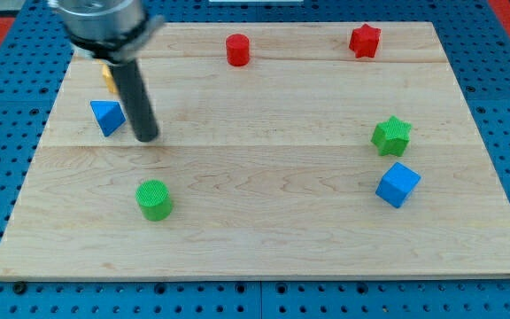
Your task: Push the yellow hexagon to the top of the green star
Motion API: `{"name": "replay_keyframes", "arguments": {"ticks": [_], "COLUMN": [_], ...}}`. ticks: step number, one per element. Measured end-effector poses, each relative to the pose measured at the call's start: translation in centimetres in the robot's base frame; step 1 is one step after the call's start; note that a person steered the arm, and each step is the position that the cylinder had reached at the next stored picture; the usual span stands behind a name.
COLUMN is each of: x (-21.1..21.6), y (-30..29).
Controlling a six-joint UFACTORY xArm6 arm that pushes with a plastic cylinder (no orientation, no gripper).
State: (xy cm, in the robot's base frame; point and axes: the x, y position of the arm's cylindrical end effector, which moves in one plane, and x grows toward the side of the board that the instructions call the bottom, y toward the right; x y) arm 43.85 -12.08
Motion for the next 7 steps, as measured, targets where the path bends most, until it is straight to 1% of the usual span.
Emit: {"name": "replay_keyframes", "arguments": {"ticks": [1,2,3,4,5,7], "x": [2.8,-4.3,-10.1,-13.2,-16.4,-16.6], "y": [6.8,6.7,6.0,0.8,-0.4,-10.0]}}
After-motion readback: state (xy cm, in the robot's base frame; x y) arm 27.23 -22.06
